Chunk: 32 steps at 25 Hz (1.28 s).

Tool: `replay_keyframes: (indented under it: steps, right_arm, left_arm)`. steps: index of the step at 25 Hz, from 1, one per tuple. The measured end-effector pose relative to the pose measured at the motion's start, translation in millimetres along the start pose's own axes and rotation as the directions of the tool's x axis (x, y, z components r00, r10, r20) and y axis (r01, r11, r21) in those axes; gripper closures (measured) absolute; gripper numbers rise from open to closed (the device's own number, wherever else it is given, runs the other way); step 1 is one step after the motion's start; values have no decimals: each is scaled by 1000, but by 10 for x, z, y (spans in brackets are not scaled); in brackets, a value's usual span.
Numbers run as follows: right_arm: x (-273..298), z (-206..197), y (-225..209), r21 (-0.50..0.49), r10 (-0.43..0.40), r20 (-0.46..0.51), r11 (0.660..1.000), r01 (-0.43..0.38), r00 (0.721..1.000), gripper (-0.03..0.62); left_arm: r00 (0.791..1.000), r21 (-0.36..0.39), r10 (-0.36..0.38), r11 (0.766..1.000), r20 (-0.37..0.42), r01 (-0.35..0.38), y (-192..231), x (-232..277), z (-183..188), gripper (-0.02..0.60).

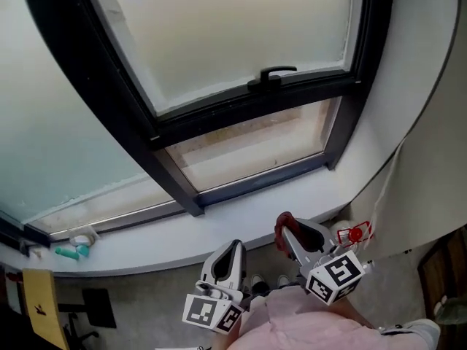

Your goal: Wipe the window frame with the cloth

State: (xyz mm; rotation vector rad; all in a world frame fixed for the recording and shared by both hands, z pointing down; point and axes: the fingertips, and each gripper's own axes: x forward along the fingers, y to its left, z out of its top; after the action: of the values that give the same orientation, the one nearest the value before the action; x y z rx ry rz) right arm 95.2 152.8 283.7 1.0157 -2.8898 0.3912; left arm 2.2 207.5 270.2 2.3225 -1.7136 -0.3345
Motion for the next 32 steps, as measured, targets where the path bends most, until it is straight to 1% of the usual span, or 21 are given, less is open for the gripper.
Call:
replay_keyframes:
  steps: [3,6,9,12,14,16,18,20,22,23,24,25,26,28,32]
  right_arm:
    - [266,-45,248,-3,50,-12,999,-50,999,526]
    - [475,-47,430,-18,75,-6,997,-75,997,526]
    - [585,-19,479,-57,62,16,996,-61,998,526]
    - [586,-13,430,-77,31,23,997,-29,999,526]
    - [571,4,343,-76,14,22,997,-13,1000,523]
    - [552,14,224,-65,-5,16,998,6,1000,522]
    - [553,14,78,-57,-25,7,998,26,1000,522]
    - [623,29,-73,-43,-37,-3,998,37,999,522]
    - [744,77,-189,-31,-25,-10,999,24,1000,522]
    - [806,116,-237,-31,-13,-11,999,13,1000,522]
    - [864,161,-280,-32,-3,-11,999,3,1000,522]
    - [924,207,-320,-34,6,-10,999,-6,1000,522]
    - [989,248,-357,-35,16,-10,999,-17,1000,522]
    - [1132,300,-426,-36,43,-19,998,-44,999,522]
    - [1413,297,-468,-38,123,-51,991,-125,991,522]
  left_arm:
    - [998,25,59,998,27,-59,311,-182,143,584]
    - [991,80,127,988,42,-130,606,-373,243,584]
    - [981,158,189,968,48,-195,847,-459,325,584]
    - [973,219,222,948,65,-231,970,-462,412,584]
    - [973,248,225,940,60,-233,992,-394,421,584]
    - [976,235,212,948,45,-216,978,-267,384,584]
    - [984,195,171,965,39,-176,900,-62,344,584]
    - [991,178,112,976,68,-123,766,205,374,584]
    - [995,192,65,978,74,-79,654,428,400,584]
    - [997,203,58,977,57,-69,634,499,389,584]
    - [997,209,68,975,32,-73,650,542,369,584]
    - [996,211,92,973,11,-92,699,565,359,584]
    - [992,206,122,971,12,-122,768,583,387,584]
    - [982,198,187,962,40,-191,915,611,477,584]
    - [951,216,308,927,22,-306,1133,561,470,584]
